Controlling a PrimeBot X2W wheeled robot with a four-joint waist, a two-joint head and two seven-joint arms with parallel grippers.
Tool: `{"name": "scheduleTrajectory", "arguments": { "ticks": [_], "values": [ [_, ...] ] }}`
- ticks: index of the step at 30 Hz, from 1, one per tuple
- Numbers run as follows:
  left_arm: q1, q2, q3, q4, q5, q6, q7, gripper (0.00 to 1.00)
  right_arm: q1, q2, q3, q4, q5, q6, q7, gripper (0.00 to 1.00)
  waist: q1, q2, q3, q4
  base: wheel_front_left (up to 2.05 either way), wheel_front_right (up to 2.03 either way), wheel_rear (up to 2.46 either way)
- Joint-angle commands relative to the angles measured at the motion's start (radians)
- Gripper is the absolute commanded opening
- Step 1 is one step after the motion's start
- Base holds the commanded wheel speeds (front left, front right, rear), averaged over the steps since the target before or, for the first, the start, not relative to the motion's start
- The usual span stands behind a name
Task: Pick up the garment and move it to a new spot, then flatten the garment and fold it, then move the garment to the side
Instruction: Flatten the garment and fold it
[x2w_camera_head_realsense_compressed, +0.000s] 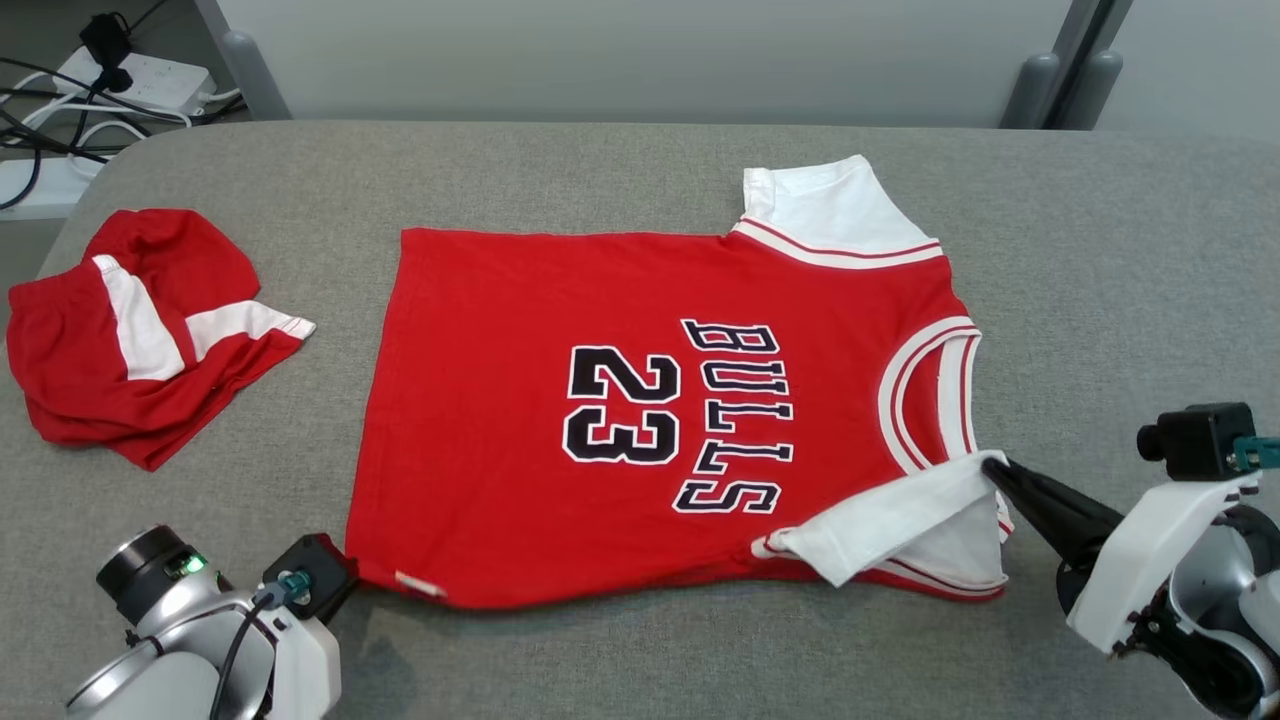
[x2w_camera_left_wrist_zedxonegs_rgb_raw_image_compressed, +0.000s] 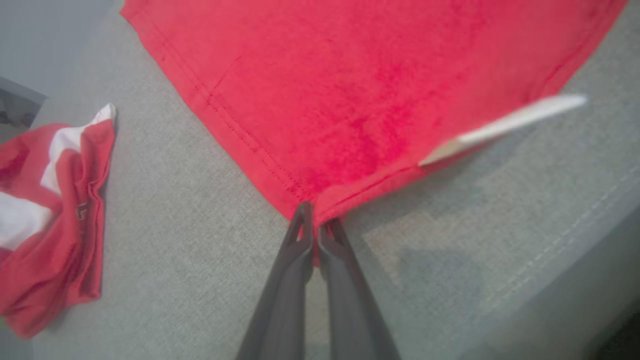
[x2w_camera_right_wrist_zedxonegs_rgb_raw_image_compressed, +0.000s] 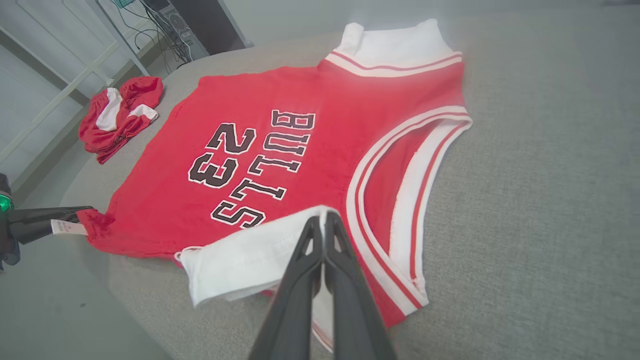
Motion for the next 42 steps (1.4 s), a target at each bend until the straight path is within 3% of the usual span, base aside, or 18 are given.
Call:
{"name": "scheduleTrajectory", "arguments": {
  "ticks": [1, 9, 17, 34, 42],
  "values": [
    [-0.077, 0.059, 0.015, -0.022, -0.028, 0.001, -0.001, 0.0, -0.037, -0.021, 0.001, 0.006, -0.02, 0.004, -0.016, 0.0, 0.0, 0.0, 0.007, 0.004, 0.0, 0.0, 0.0],
    [-0.157, 0.109, -0.078, 0.004, -0.164, 0.001, -0.009, 0.0, -0.108, -0.004, 0.024, 0.101, -0.023, 0.004, -0.032, 0.0, 0.0, 0.0, 0.018, 0.006, 0.0, 0.0, 0.0],
    [-0.246, 0.122, -0.186, 0.063, -0.256, 0.0, -0.042, 0.0, -0.17, 0.013, 0.06, 0.151, -0.022, 0.004, -0.052, 0.0, 0.0, 0.0, 0.046, 0.002, 0.0, 0.0, 0.0],
    [-0.437, 0.088, -0.402, 0.17, -0.372, 0.0, -0.133, 0.0, -0.302, 0.045, 0.107, 0.227, -0.027, 0.004, -0.099, 0.0, 0.0, 0.0, 0.135, 0.0, 0.0, 0.0, 0.0],
    [-0.474, 0.055, -0.451, 0.226, -0.406, 0.0, -0.195, 0.0, -0.338, 0.044, 0.136, 0.262, -0.027, 0.004, -0.134, 0.0, 0.0, 0.0, 0.148, 0.003, 0.0, 0.0, 0.0]
  ]
}}
